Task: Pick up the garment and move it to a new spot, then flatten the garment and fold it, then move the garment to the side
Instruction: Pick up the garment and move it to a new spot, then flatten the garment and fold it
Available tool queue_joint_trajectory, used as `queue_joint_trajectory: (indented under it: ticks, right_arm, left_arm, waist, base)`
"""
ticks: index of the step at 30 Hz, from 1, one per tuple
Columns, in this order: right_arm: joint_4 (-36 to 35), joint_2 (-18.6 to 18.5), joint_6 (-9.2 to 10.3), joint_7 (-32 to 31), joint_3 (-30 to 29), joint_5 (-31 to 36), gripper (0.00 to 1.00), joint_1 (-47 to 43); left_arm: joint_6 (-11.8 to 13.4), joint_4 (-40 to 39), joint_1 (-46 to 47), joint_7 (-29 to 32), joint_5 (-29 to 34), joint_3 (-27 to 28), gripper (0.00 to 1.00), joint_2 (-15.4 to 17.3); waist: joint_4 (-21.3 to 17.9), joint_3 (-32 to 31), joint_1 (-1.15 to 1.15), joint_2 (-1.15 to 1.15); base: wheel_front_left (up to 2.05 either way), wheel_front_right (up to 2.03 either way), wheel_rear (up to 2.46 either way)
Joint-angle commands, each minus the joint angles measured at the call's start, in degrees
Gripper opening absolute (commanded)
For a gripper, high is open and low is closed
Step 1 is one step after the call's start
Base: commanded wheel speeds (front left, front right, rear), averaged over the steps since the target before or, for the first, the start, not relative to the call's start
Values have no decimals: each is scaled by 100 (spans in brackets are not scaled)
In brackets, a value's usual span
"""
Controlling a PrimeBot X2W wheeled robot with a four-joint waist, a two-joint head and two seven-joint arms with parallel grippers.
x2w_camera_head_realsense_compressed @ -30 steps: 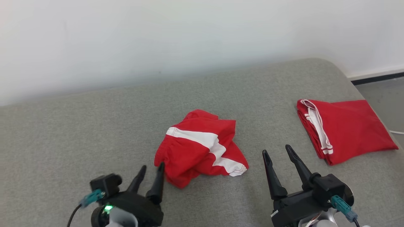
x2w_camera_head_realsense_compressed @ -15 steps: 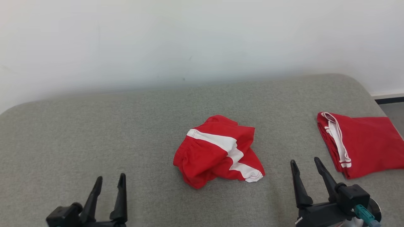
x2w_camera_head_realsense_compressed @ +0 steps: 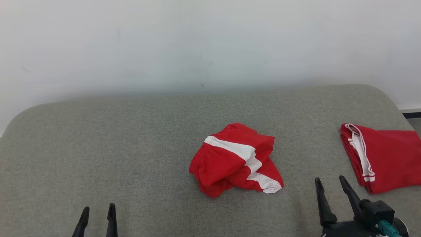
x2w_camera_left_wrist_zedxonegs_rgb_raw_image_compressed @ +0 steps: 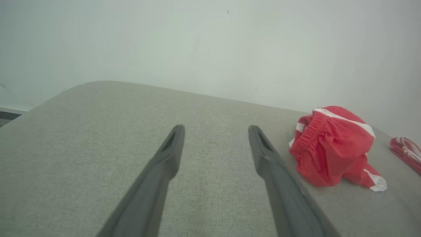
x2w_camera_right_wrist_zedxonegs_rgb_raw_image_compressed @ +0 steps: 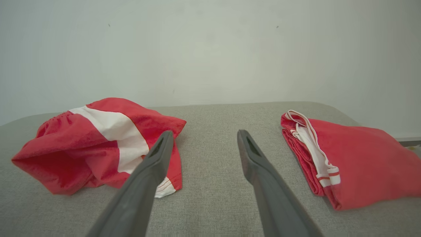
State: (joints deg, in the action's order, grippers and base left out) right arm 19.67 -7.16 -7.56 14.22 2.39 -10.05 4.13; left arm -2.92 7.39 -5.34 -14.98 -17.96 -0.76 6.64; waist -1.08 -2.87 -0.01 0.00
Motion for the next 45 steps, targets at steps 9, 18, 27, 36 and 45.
queue_joint_trajectory:
  ticks: [9, 18, 27, 36, 45]
  right_arm:
    - [37, 65, 13, 58, -27, -5, 100, -57]
    - [58, 130, 13, 77, -20, -12, 100, -102]
    - [67, 182, 14, 83, -19, 11, 100, -81]
    - [56, 199, 14, 89, 2, 36, 100, -52]
    - [10, 162, 14, 82, 174, 7, 100, 75]
  left_arm:
    - [-98, -76, -235, -22, 151, 227, 100, -120]
    - [-181, -6, -115, -23, 263, 244, 100, -181]
    - [-244, 39, -80, -23, 314, 272, 100, -229]
    - [-274, 211, 202, -17, 340, 199, 100, -263]
    - [-397, 961, 1783, 1443, 98, -355, 100, -140]
  waist:
    - [-37, 9, 1, 0]
    - [11, 22, 1, 0]
    - [9, 47, 1, 0]
    - [18, 89, 1, 0]
    - [-159, 277, 1, 0]
  base:
    - [0, 0, 0]
    - [0, 0, 0]
    - [0, 0, 0]
    - [0, 0, 0]
    - [0, 0, 0]
